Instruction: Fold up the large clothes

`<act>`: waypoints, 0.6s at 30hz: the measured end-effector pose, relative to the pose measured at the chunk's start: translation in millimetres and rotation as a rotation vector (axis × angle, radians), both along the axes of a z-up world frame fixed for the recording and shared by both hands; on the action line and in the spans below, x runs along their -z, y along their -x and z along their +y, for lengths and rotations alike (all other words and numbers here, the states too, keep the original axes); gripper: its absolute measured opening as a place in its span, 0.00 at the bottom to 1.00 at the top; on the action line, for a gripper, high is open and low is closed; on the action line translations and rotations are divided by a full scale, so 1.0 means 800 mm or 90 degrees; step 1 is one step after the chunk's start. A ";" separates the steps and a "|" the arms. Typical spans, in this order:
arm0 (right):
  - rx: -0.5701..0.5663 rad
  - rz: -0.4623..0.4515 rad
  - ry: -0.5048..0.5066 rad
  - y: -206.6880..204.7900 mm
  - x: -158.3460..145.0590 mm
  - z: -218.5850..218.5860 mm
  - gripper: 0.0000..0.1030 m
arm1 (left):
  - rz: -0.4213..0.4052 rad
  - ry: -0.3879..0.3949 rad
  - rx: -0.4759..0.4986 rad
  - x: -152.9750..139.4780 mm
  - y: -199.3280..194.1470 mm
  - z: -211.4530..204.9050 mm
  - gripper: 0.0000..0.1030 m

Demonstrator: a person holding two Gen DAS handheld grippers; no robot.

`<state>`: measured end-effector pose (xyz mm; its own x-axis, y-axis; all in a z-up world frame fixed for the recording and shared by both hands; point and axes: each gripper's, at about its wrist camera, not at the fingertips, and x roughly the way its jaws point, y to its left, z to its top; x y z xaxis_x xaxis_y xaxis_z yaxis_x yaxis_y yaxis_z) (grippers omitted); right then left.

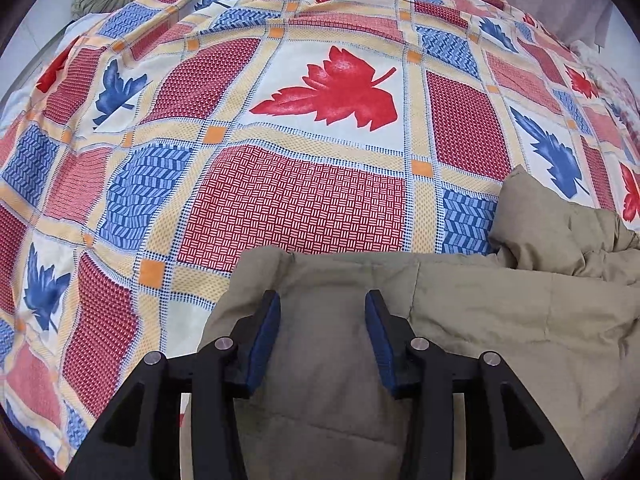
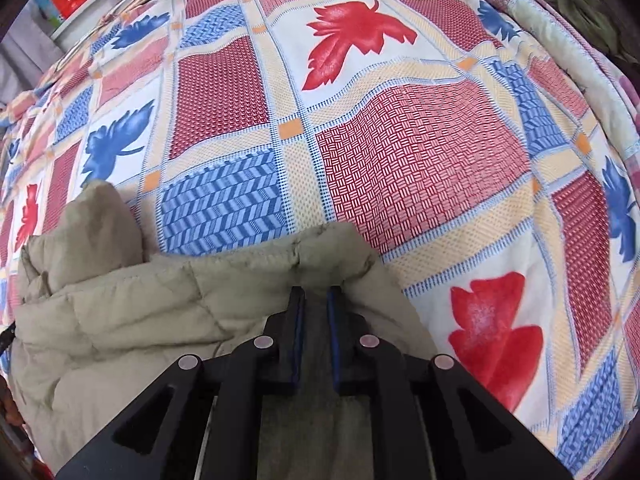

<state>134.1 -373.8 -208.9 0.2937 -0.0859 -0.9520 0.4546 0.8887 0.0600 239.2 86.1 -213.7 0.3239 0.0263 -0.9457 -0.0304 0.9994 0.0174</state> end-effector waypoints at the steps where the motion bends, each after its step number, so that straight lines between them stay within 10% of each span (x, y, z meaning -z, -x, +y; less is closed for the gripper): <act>1: 0.004 -0.004 -0.004 0.004 -0.004 0.001 0.12 | 0.002 0.001 0.001 -0.003 0.003 0.001 0.45; 5: 0.015 -0.022 -0.018 0.022 -0.025 0.008 0.13 | 0.007 0.005 0.001 -0.014 0.016 0.005 0.45; 8: 0.012 -0.028 -0.030 0.034 -0.035 0.020 0.13 | 0.002 0.002 -0.004 -0.022 0.026 0.007 0.75; 17: -0.014 -0.023 -0.066 0.061 -0.049 0.064 0.13 | 0.018 0.011 0.011 -0.034 0.055 0.011 0.78; 18: -0.017 -0.020 -0.070 0.063 -0.049 0.068 0.13 | 0.019 0.010 0.012 -0.035 0.058 0.011 0.93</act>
<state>84.0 -319.3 -169.5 0.3250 0.0261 -0.9454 0.4273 0.8877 0.1714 192.7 94.9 -185.6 0.2960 0.0051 -0.9552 -0.0106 0.9999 0.0020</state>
